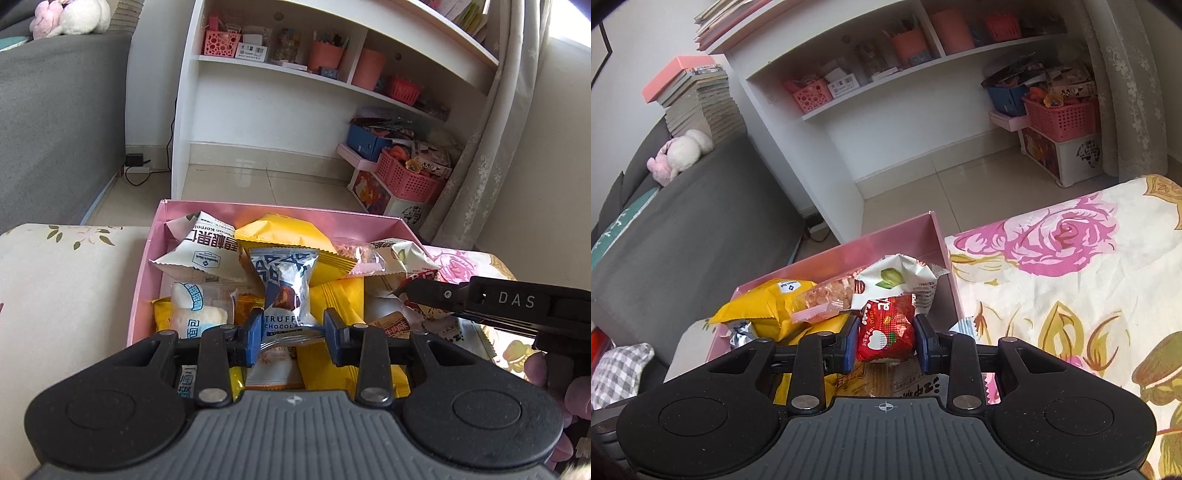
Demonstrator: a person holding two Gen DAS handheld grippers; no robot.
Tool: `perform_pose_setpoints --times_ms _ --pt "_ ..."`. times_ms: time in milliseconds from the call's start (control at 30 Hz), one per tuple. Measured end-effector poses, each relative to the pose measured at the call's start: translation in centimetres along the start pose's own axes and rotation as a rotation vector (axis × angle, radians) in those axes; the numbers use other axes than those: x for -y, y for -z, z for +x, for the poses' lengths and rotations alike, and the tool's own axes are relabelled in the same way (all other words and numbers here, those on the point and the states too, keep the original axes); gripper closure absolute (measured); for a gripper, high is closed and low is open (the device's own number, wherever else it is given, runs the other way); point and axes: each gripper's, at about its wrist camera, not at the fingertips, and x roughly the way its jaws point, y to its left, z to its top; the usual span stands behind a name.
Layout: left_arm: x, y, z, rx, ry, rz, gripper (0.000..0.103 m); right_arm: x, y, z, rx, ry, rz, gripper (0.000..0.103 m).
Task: Organize snacks
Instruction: 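Carry the truffle chocolate and red candy into the box and open both tools, then withdraw both tools from the box toward the red packet and gold bar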
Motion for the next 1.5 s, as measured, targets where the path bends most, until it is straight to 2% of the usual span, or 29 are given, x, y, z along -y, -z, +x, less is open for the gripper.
perform_pose_setpoints --times_ms 200,267,633,933,1100,1200,1333,1400,1500 --pt "0.1 -0.2 -0.2 -0.001 0.006 -0.006 0.071 -0.2 -0.1 -0.4 0.006 0.0 -0.008 0.069" --pt "0.3 -0.1 -0.3 -0.003 0.002 0.002 0.069 -0.4 -0.2 -0.7 0.005 -0.012 -0.014 0.062" --pt "1.4 -0.2 -3.1 0.016 -0.017 0.035 0.037 -1.6 -0.3 -4.3 0.022 -0.02 -0.068 0.033" --pt "1.8 0.4 -6.4 0.021 -0.055 0.034 0.015 -2.9 0.3 -8.4 0.036 -0.022 -0.106 0.015" --pt "1.7 1.0 -7.9 0.01 -0.071 0.035 0.004 -3.6 1.3 -10.6 0.042 -0.007 -0.153 0.008" --pt "1.5 1.6 -8.9 0.006 -0.09 0.026 0.0 -3.7 2.1 -11.6 0.049 -0.007 -0.165 0.005" --pt "0.6 2.6 -9.9 0.027 -0.108 0.003 0.0 -3.8 3.5 -12.5 0.072 -0.001 -0.195 0.003" --pt "0.0 3.3 -10.2 0.046 -0.109 -0.011 0.0 -4.0 4.4 -12.6 0.08 0.004 -0.247 0.003" --pt "-1.0 4.3 -10.0 0.028 -0.128 -0.045 0.0 -4.5 5.6 -12.9 0.079 0.013 -0.355 0.003"
